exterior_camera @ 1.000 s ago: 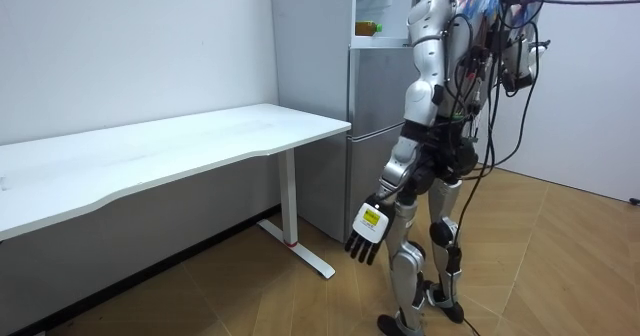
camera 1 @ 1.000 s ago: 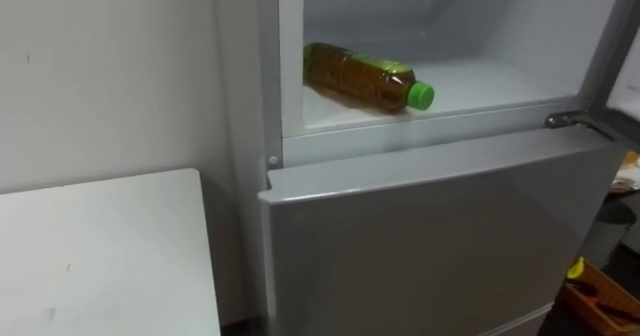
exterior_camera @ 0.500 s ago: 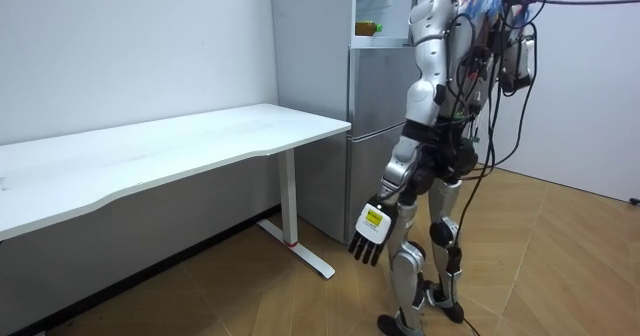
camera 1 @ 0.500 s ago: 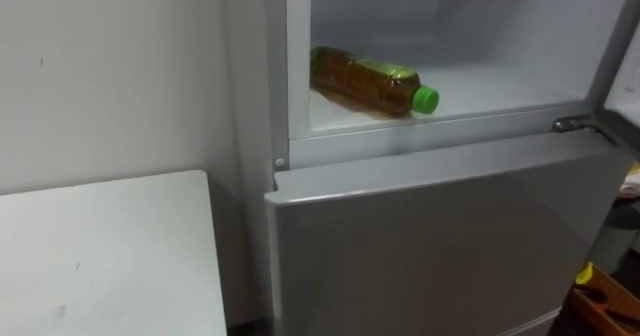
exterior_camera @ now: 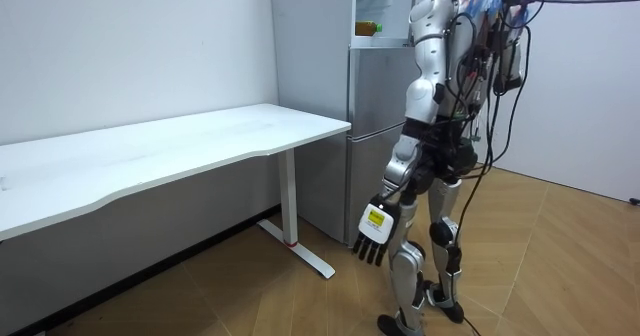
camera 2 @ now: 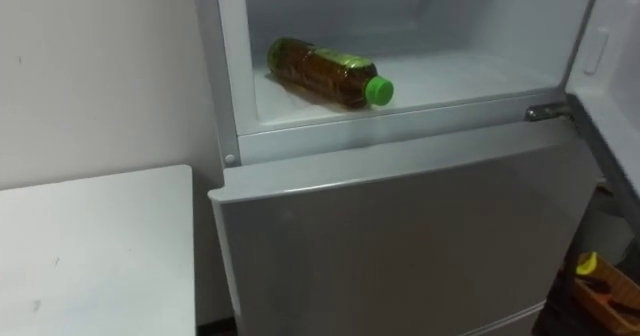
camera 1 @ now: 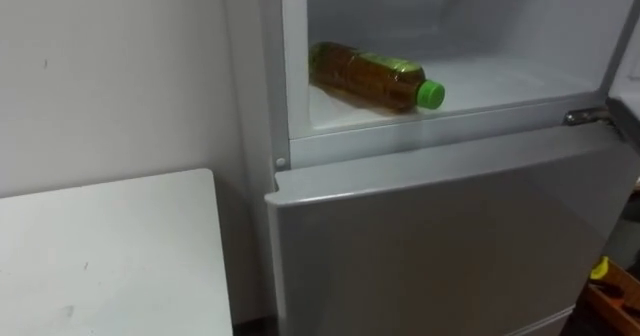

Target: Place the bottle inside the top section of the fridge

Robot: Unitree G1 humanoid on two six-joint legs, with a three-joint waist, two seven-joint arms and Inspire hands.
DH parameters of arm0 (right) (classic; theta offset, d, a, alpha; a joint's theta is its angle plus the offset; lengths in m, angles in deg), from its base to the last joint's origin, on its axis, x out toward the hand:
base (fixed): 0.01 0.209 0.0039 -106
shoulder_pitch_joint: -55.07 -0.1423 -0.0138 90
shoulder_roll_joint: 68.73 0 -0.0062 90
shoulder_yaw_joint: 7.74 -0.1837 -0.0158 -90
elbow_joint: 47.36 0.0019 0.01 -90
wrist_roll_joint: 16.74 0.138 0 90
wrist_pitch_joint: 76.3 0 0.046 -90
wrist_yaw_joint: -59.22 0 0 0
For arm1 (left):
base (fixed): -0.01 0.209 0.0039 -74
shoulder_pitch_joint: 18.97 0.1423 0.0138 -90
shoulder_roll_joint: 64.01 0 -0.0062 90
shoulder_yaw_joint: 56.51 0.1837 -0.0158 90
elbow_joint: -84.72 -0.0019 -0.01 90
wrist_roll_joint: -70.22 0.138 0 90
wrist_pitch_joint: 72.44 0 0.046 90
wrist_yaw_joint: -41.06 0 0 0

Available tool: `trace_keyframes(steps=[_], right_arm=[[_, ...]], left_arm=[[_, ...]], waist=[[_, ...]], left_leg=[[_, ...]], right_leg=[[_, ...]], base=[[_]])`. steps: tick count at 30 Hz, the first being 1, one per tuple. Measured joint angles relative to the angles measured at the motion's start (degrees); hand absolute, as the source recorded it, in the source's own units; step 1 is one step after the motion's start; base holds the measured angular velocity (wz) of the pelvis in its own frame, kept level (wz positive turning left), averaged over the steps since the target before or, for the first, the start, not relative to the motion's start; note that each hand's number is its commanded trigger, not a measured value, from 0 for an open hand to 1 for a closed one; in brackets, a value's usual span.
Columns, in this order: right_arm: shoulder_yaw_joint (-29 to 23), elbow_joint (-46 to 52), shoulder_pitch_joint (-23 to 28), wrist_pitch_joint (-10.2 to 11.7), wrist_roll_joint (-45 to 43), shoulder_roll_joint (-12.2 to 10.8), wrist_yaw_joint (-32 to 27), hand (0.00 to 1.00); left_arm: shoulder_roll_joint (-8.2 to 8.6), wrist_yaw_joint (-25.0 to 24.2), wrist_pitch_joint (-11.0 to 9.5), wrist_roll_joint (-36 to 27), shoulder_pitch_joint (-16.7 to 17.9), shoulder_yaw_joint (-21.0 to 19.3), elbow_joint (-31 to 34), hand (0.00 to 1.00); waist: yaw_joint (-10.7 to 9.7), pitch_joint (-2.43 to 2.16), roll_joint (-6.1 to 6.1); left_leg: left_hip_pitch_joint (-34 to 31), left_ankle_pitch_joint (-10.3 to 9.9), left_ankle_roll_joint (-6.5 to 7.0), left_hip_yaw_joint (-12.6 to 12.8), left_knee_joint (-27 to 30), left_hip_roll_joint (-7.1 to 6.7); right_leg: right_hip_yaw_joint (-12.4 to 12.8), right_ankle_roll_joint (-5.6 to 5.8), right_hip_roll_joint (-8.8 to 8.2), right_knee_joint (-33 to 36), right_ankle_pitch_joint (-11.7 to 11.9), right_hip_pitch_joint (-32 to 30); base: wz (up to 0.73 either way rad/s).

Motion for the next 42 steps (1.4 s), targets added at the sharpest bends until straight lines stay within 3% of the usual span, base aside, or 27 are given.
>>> trace_keyframes(steps=[14,23,32,38,42], right_arm=[[3.1,0.5,0.1,-0.5,0.0,0.0,2.0,0.00],[10.2,3.4,0.1,-3.0,-4.6,0.0,8.3,0.00],[17.8,3.8,0.1,-3.2,-5.2,-0.3,12.1,0.00],[19.1,5.5,0.1,-4.3,-14.9,-1.3,13.7,0.00],[21.9,5.9,0.1,-4.3,-18.1,-1.3,16.0,0.00]], left_arm=[[-0.01,-0.6,0.7,0.0,-0.1,0.0,0.1,0.00],[-0.08,1.2,1.4,0.0,-1.9,1.5,0.2,0.00],[-0.03,1.7,2.1,0.0,-2.2,5.2,0.1,0.00],[-0.03,1.3,2.5,1.6,-2.4,5.2,0.1,0.00],[-0.02,1.1,2.9,2.6,-2.4,5.8,0.1,0.00]], waist=[[0.5,0.07,0.26],[0.7,0.07,0.35],[2.4,0.36,0.33],[3.6,0.25,0.40],[3.9,-0.06,0.50]], left_leg=[[0.5,0.0,0.00,0.0,0.1,0.02],[0.6,0.0,0.00,0.0,0.1,0.03],[1.3,0.0,0.00,0.0,0.1,0.07],[1.4,0.0,0.00,0.0,0.1,0.08],[1.3,0.0,0.00,0.0,0.1,0.09]], right_leg=[[-0.2,0.00,0.02,-0.5,0.0,1.0],[-0.2,-0.01,0.05,-0.5,0.0,1.2],[-0.2,-0.01,0.07,-0.6,0.0,1.8],[-0.2,-0.03,0.07,-0.4,0.0,1.8],[-0.3,-0.08,0.08,-0.5,0.1,1.8]], base=[[0.00],[0.00],[0.00],[0.00],[0.00]])
